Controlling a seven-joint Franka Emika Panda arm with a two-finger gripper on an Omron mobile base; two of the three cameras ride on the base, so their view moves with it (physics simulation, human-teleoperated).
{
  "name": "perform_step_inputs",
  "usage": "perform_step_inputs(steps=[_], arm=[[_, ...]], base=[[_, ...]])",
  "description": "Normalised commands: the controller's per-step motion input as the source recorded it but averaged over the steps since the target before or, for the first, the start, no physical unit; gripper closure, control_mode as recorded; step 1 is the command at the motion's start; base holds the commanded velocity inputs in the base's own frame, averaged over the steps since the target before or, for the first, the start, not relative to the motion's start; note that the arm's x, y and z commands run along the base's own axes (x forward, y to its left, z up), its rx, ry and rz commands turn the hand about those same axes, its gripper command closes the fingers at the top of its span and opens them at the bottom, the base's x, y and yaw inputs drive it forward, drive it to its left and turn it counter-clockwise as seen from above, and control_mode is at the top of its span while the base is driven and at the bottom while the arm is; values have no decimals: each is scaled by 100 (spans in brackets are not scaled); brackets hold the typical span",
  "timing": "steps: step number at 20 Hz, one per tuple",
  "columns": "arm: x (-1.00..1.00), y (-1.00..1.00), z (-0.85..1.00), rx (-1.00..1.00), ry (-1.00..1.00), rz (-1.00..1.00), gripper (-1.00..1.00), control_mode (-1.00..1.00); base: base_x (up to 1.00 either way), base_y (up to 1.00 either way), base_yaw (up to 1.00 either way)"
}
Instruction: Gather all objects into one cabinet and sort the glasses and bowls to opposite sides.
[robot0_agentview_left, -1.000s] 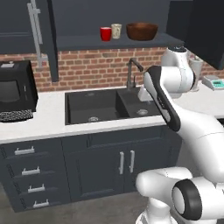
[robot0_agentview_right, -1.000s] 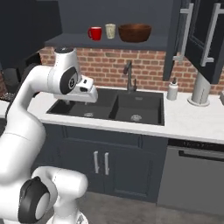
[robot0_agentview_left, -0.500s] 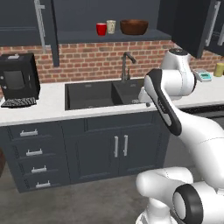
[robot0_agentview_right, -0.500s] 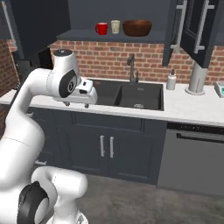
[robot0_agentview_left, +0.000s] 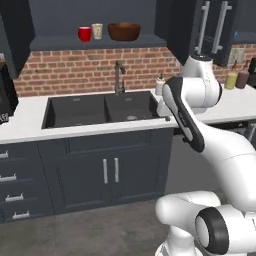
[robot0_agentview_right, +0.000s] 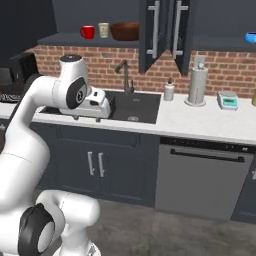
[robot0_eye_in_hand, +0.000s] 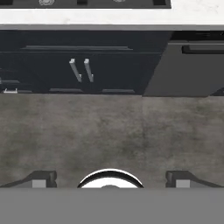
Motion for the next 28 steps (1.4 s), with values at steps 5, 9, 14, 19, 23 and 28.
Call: perform_step_inputs(steps=[5, 9, 14, 19, 23, 28], arm=[[0, 0, 0, 0, 0, 0, -100, 100], [0, 0, 0, 0, 0, 0, -100, 100], [0, 0, 0, 0, 0, 0, -100, 100], [0, 0, 0, 0, 0, 0, -100, 100], [0, 0, 0, 0, 0, 0, -100, 100], [0, 0, 0, 0, 0, 0, -100, 100]], base=[[0, -100, 0], [-2, -100, 0], [0, -100, 0], [0, -100, 0], [-2, -96, 0], [6, -6, -1]])
